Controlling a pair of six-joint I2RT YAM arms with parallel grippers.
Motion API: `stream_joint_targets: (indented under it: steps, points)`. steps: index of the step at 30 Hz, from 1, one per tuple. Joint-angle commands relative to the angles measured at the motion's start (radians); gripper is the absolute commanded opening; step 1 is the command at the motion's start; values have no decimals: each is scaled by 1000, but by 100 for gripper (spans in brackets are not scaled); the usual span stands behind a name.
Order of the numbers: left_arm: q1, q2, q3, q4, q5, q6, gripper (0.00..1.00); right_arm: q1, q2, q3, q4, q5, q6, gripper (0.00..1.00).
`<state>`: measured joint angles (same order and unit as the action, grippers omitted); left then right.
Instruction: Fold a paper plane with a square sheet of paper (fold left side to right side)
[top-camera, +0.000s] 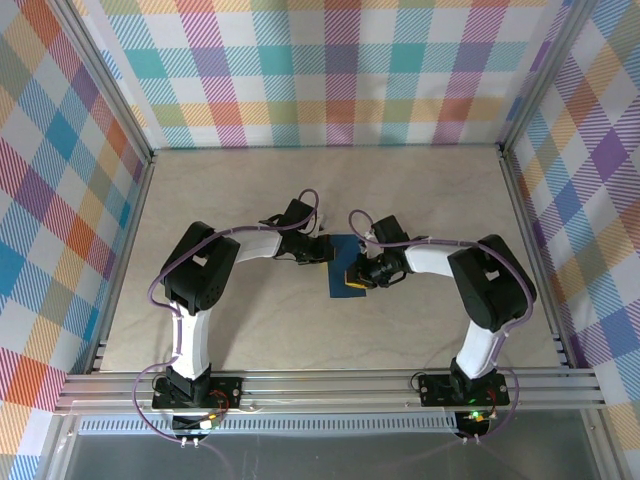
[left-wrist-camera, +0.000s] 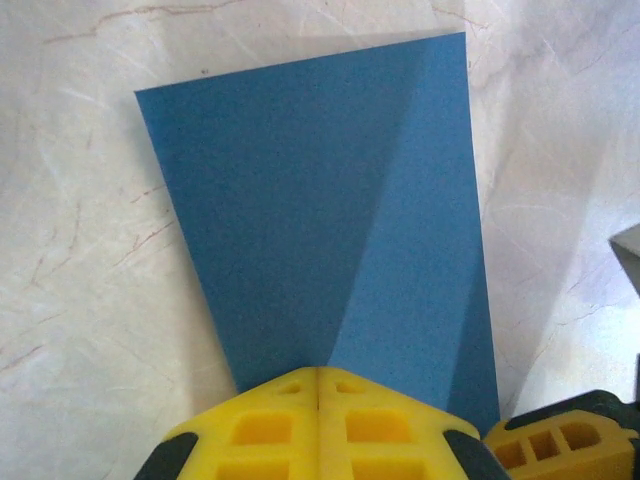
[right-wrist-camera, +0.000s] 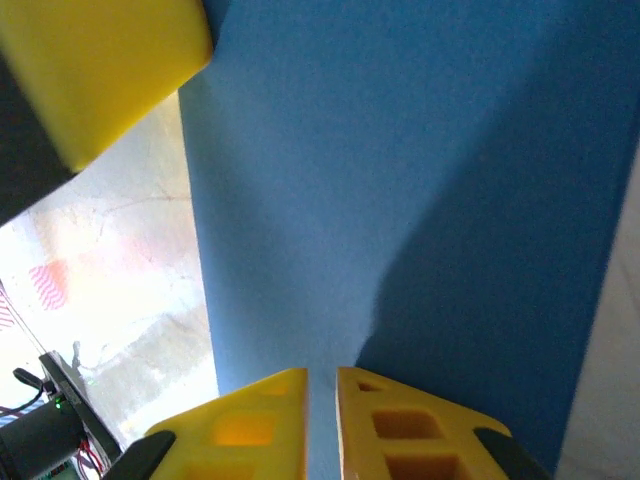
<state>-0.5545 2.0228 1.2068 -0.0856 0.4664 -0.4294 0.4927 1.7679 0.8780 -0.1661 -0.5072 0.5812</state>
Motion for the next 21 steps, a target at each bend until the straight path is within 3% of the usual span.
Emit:
stream_joint_targets:
  steps: [1, 10, 17, 21]
  points:
    - [-12, 2, -35, -38, -23, 8, 0, -17, -85, 22, -90, -6, -15, 22]
    - [-16, -8, -66, -9, -10, 0, 0, -86, -195, -42, -237, 18, -74, 41]
    - [-19, -5, -59, -10, -8, 0, 0, -86, -179, -80, -210, 15, -52, 50]
    - [-19, -6, -56, -11, -6, 0, 0, -85, -138, -93, -140, -55, -25, 49]
